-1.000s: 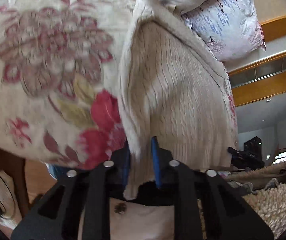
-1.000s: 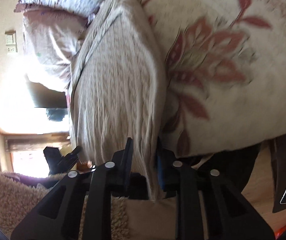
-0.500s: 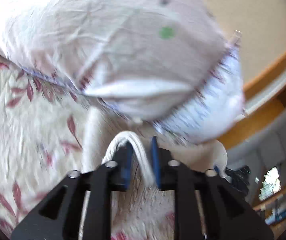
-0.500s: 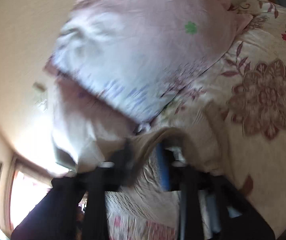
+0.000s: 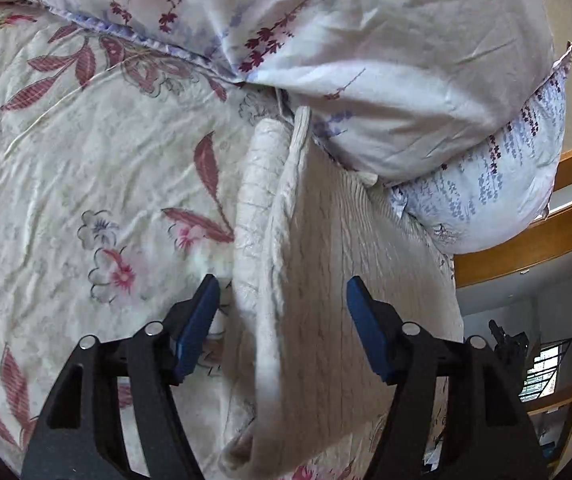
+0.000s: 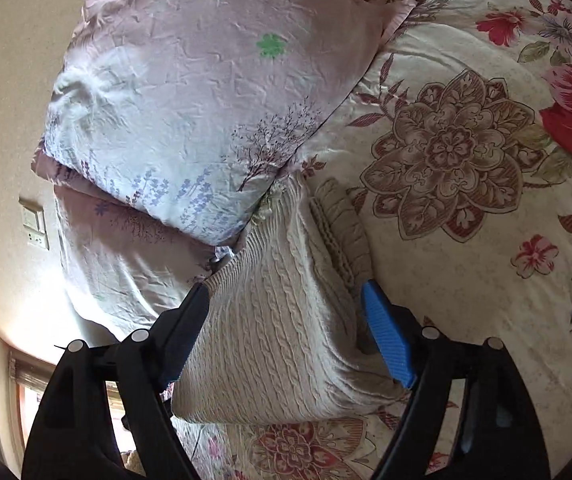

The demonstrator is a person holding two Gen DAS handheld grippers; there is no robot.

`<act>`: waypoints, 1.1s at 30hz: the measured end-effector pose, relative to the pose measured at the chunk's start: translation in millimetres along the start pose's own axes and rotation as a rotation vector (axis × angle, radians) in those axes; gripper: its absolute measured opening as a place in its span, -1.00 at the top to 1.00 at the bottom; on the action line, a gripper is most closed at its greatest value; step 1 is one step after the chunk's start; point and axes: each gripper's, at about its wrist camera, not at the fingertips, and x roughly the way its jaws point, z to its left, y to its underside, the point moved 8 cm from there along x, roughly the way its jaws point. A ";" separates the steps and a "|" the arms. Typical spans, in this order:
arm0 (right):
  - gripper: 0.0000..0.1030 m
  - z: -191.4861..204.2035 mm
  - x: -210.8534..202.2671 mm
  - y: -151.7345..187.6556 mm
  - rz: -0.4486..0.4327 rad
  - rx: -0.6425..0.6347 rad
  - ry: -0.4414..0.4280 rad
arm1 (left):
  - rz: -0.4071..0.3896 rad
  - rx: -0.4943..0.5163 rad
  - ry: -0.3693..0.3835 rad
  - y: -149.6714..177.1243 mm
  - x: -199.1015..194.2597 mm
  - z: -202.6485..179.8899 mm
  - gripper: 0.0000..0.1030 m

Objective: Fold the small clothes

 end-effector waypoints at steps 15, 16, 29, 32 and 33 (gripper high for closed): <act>-0.55 -32.6 -46.2 -21.0 -0.105 0.006 0.039 | 0.282 -0.160 0.796 32.7 110.3 -312.4 0.39; -0.55 -36.2 -48.0 -24.4 -0.106 0.010 0.054 | 0.351 -0.245 0.855 41.9 130.5 -327.1 0.40; -0.73 -68.5 -15.9 -53.3 0.056 0.193 0.022 | 0.193 0.047 0.281 38.4 114.2 -200.9 -0.26; -0.73 -69.3 7.8 -46.4 0.149 0.199 0.022 | 0.239 0.109 0.229 59.4 134.8 -208.0 -0.30; -0.73 -68.6 15.0 -43.6 0.176 0.187 0.029 | 0.242 0.141 0.202 65.5 141.4 -209.7 -0.31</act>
